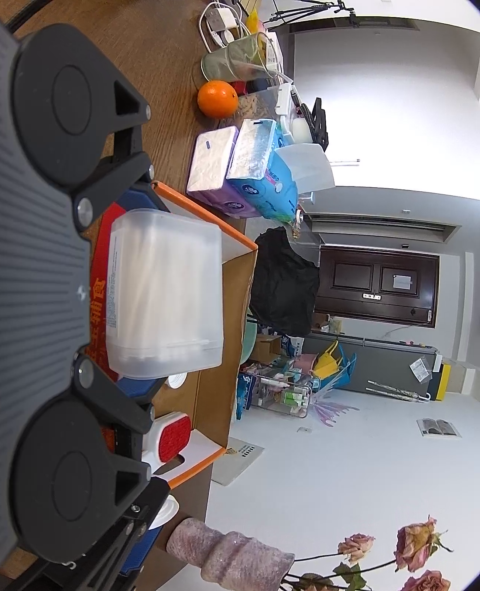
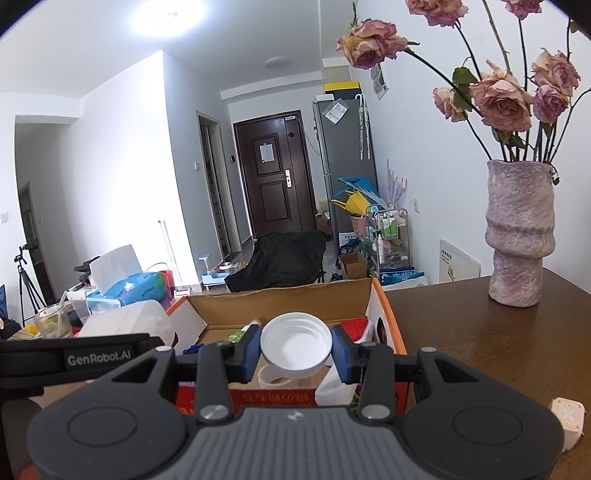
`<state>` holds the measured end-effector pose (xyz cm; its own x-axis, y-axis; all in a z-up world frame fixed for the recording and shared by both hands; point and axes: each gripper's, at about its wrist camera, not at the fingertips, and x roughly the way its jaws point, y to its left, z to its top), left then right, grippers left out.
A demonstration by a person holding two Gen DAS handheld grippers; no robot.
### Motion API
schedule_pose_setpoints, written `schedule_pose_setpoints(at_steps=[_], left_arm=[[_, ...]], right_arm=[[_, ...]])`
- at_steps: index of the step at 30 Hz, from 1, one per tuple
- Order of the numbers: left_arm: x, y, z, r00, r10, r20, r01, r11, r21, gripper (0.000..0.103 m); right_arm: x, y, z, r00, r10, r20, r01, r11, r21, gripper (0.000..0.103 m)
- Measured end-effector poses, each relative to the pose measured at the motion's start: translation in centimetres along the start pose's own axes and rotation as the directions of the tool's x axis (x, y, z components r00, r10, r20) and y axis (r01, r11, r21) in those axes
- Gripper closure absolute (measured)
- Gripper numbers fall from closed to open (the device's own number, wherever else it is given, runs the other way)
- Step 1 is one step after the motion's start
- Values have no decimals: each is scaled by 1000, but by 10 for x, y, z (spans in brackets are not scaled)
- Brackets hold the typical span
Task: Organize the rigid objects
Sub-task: 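Carry the plastic box and white cap over the red box with both grippers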
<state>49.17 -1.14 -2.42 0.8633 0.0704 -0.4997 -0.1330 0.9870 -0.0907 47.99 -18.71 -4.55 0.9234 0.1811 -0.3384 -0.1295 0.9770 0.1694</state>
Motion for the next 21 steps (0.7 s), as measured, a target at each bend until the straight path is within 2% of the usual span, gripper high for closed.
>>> schedule_pose_setpoints(at_steps=[21], left_arm=[[57,3,28,1000,17,-3,-17,1000,9,20]], right_arm=[[59,8,22,999,4,-33,-5,999,-38,63]])
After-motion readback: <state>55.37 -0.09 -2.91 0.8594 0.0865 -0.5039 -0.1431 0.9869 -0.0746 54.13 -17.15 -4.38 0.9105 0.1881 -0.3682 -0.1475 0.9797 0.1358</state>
